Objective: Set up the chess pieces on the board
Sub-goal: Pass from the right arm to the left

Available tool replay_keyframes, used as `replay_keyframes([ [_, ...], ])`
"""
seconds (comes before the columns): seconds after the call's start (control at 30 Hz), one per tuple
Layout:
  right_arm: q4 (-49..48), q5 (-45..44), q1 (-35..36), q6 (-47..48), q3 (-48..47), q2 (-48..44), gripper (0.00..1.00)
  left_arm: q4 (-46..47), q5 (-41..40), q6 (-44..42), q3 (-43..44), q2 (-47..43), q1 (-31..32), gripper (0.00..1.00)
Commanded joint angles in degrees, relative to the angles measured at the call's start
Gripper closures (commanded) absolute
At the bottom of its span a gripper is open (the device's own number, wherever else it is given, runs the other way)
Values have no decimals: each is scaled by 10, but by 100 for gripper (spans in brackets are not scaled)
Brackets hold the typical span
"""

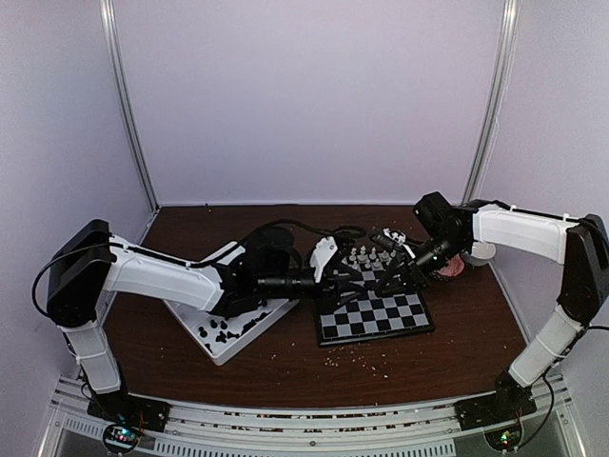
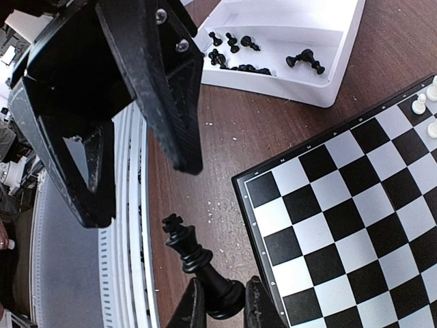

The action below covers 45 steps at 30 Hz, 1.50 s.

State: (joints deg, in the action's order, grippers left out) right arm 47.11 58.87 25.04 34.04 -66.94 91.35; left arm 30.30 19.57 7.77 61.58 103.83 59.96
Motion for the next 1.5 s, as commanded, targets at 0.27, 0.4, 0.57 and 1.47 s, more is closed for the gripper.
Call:
replay_keyframes([
  [0.27, 7, 58, -20, -6, 2, 5, 91, -23, 33, -16, 66, 41, 8, 64],
  [0.4, 10, 55, -21, 0, 4, 5, 91, -29, 30, -18, 77, 47, 8, 72],
  [0.57, 12, 54, -21, 4, 4, 8, 90, -32, 31, -16, 92, 55, 8, 79],
  [1.47, 174, 39, -118, 141, -13, -26, 48, -261, 5, -73, 250, 108, 8, 93],
])
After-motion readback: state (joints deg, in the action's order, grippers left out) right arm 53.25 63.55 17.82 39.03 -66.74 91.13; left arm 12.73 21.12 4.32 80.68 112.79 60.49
